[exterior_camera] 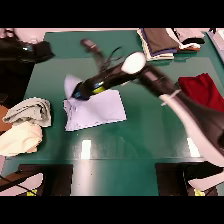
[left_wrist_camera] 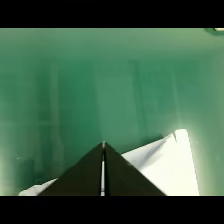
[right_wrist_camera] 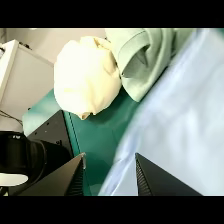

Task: Fold the shirts.

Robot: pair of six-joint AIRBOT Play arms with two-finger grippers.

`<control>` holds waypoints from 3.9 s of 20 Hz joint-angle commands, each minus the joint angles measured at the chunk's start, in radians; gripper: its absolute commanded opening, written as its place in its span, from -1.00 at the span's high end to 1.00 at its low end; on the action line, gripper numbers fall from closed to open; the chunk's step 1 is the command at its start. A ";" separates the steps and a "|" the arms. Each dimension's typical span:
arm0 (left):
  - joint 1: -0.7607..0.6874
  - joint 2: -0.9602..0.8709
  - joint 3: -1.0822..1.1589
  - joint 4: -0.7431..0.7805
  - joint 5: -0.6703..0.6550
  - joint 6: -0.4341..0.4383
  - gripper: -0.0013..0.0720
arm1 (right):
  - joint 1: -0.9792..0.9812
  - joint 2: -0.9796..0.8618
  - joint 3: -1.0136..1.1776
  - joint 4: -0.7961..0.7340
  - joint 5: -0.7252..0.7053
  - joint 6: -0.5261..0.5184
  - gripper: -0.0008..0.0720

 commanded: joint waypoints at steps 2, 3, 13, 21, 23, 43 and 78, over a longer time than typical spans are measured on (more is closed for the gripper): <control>0.029 0.063 -0.004 0.019 -0.055 0.008 0.90 | 0.043 -0.121 0.110 -0.063 0.049 -0.010 -0.05; 0.009 0.061 -0.006 0.020 -0.055 0.008 0.90 | 0.006 -0.106 0.091 -0.102 0.090 0.004 -0.03; -0.214 0.023 -0.006 0.021 -0.022 0.020 0.90 | -0.594 0.092 -0.555 -0.161 0.136 0.053 -0.76; -0.292 -0.061 -0.006 0.013 -0.011 0.023 0.90 | -0.414 -0.187 -0.412 0.200 0.133 -0.055 -0.73; -0.292 -0.061 -0.006 -0.003 -0.011 0.022 0.90 | -0.332 -0.254 -0.330 0.263 0.128 -0.096 -0.13; -0.292 -0.061 -0.006 -0.039 0.015 -0.013 0.90 | -1.270 0.074 -0.092 -0.235 0.159 0.043 0.93; -0.292 -0.061 -0.006 -0.038 -0.008 0.016 0.90 | -1.778 0.663 -0.571 -0.554 0.332 0.126 -0.57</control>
